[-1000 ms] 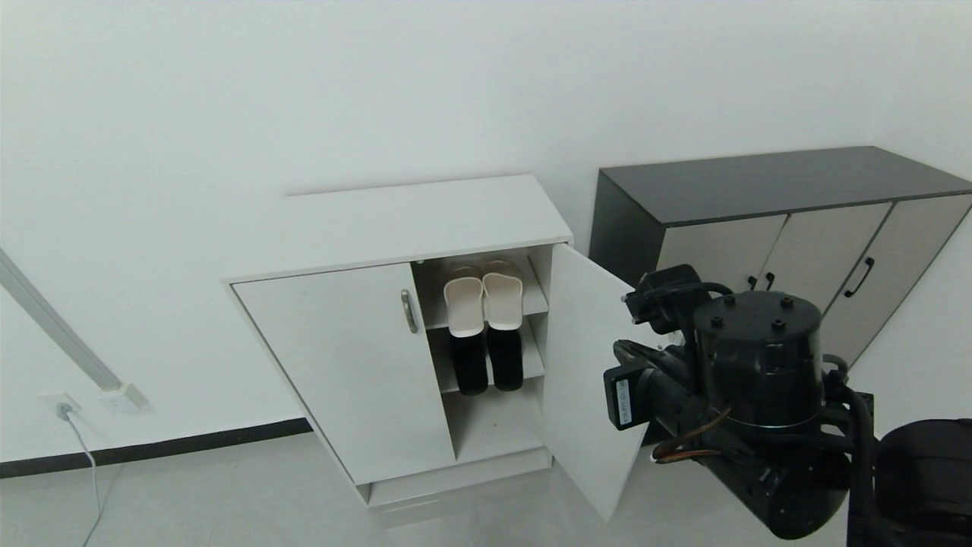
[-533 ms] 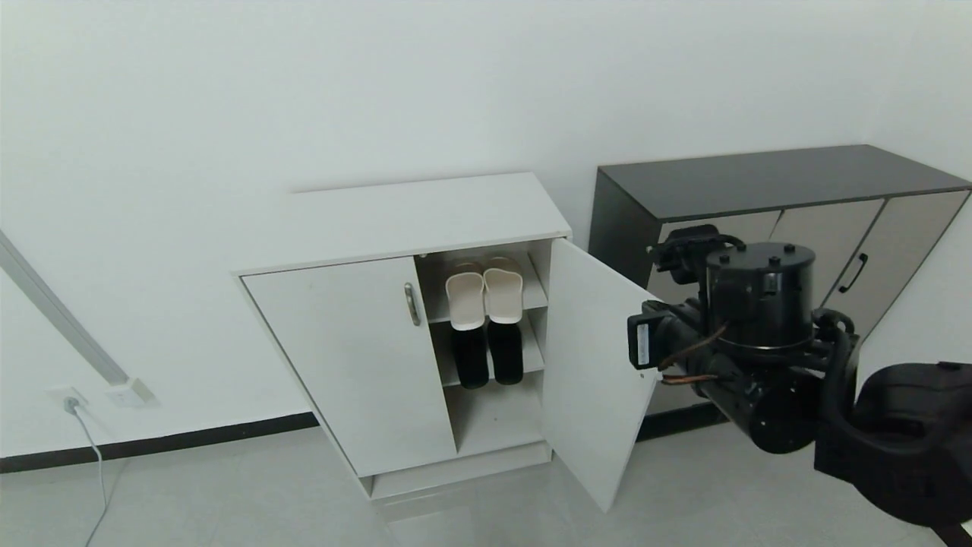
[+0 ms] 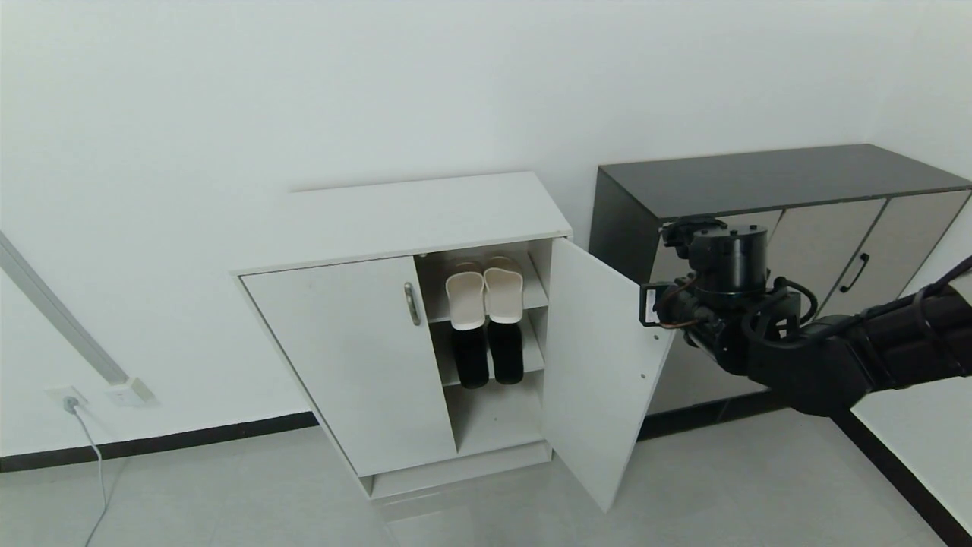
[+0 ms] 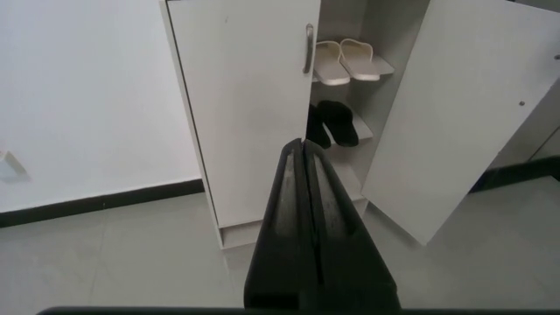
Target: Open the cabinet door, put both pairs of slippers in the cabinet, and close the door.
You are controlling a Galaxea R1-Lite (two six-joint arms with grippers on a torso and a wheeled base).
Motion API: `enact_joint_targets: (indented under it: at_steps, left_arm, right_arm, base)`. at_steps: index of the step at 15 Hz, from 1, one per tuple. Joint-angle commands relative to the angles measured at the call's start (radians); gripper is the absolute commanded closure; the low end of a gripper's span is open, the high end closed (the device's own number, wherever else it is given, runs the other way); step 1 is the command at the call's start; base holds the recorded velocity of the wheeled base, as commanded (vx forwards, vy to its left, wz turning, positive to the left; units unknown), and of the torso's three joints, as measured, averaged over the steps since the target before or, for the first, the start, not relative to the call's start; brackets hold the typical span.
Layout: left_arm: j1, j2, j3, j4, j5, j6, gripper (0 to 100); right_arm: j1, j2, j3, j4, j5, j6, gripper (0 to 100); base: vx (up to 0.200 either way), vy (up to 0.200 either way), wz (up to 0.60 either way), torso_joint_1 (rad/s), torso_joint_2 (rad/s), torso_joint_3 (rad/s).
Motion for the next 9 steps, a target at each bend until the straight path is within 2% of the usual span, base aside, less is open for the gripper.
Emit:
enact_joint_targets:
  at_steps: [1, 9]
  left_arm:
    - [0.000, 0.001, 0.000, 0.000, 0.000, -0.001, 100]
    - [0.000, 0.001, 0.000, 0.002, 0.000, -0.001, 100]
  right_arm:
    - [-0.027, 0.040, -0.024, -0.001, 0.008, 0.003, 100]
    - [-0.062, 0.075, -0.059, 0.000, 0.028, 0.015, 100]
  base:
    - [0.000, 0.000, 0.00, 0.000, 0.00, 0.000]
    - [0.000, 0.000, 0.00, 0.000, 0.00, 0.000]
